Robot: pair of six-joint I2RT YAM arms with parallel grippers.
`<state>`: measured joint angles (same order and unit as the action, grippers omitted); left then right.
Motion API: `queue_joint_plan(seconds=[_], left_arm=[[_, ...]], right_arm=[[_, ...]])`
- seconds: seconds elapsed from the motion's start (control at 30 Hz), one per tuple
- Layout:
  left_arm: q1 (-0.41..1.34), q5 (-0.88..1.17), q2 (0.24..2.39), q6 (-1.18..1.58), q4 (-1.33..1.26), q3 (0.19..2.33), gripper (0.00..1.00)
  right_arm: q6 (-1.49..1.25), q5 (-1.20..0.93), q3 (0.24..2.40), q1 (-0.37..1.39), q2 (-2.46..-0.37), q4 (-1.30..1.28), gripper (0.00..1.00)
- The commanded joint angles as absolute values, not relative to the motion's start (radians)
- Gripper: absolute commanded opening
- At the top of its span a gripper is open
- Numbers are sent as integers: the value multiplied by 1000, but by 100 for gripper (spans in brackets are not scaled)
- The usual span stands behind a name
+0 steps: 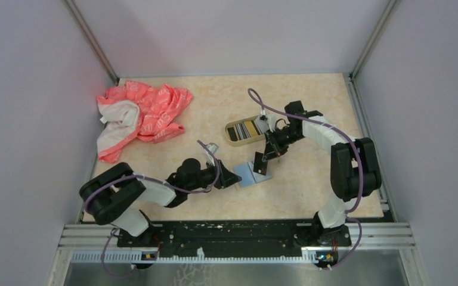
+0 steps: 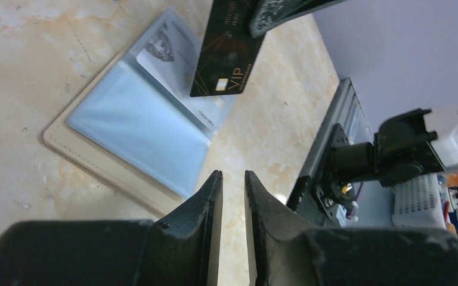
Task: Put the credit cards into the card holder
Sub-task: Insert the credit card into the card slot.
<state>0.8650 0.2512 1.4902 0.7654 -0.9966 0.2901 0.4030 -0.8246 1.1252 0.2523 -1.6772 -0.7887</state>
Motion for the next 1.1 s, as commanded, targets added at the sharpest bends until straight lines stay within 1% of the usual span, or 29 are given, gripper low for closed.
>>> queue_joint_plan(seconds=[0.0,0.13,0.27,0.4,0.57,1.07], left_arm=[[884,210,1624,798,-1045,381,24],[891,192,1705,813,-1033,410,19],[895,108,1691,851,-941,383,15],[897,77,1674,859,-866,372,14],[897,80,1698,858,-836,391,14],[897,49,1683,875,-810,357,11]], right_arm=[[344,-799,1122,249,-1677,-725,0],[326,-792,1124,249,-1678,-724,0],[307,-780,1124,249,-1687,-725,0],[305,-787,1135,258,-1711,-737,0],[299,-782,1146,276,-1728,-751,0],[249,-679,1175,325,-1741,-778,0]])
